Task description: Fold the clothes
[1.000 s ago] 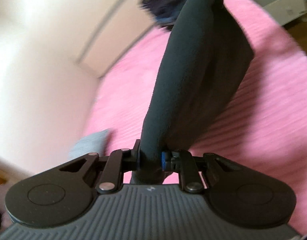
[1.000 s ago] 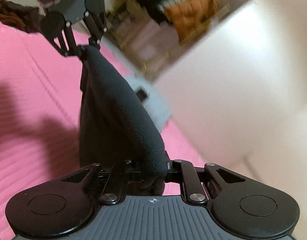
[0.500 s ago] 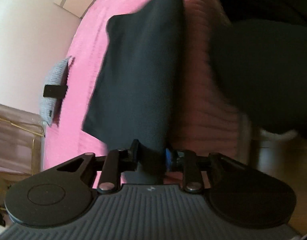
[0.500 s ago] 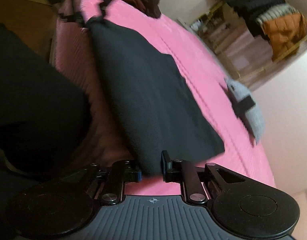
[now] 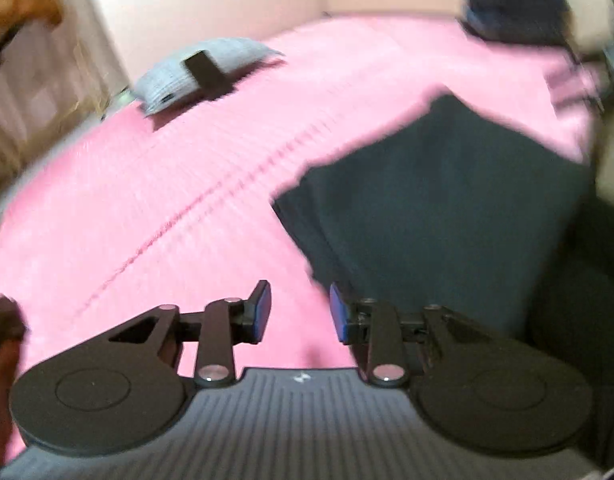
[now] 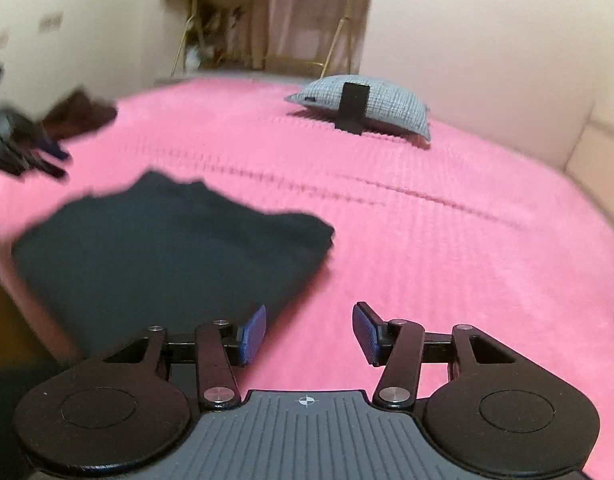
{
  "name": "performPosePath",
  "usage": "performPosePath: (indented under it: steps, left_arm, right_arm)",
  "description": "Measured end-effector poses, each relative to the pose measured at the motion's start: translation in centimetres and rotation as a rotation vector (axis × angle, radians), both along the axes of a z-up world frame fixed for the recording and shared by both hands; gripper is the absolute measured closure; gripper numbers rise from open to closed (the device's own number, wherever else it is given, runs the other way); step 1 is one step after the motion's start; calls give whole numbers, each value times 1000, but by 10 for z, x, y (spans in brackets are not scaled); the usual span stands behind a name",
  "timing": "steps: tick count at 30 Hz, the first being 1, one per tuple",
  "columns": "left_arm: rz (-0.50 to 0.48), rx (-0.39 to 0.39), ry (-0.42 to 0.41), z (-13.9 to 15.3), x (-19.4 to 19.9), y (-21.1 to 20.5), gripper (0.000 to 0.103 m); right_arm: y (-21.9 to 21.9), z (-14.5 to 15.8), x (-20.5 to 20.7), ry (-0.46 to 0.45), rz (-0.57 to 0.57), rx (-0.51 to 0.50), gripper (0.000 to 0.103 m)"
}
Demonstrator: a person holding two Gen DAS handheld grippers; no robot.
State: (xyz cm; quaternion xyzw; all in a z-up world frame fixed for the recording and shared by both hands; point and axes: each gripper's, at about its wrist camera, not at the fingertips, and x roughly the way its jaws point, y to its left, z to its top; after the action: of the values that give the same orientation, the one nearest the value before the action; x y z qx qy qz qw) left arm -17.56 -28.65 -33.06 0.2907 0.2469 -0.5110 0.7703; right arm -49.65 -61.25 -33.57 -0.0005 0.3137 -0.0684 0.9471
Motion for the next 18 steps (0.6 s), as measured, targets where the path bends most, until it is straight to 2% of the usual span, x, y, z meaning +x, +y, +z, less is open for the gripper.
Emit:
performPosePath:
  steps: [3, 6, 11, 15, 16, 17, 18]
  left_arm:
    - [36, -68, 129, -3, 41, -36, 71]
    - [56, -65, 223, -14, 81, -65, 71]
    - [60, -49, 283, -37, 107, -91, 74]
    - [36, -61, 330, -47, 112, -90, 88]
    - [33, -67, 336, -49, 111, -89, 92]
    - [30, -74, 340, -49, 111, -89, 96]
    - [27, -80, 342, -50, 110, -88, 99]
  right_arm:
    - [-19, -4, 27, -30, -20, 123, 52]
    - [-36, -9, 43, -49, -47, 224, 52]
    - [-72, -11, 51, -65, -86, 352, 52]
    - [-88, -23, 58, -66, -99, 470, 52]
    - [-89, -26, 60, -62, -96, 486, 56]
    - [-90, -29, 60, -62, -92, 496, 70]
    - [-90, -30, 60, -63, -86, 508, 100]
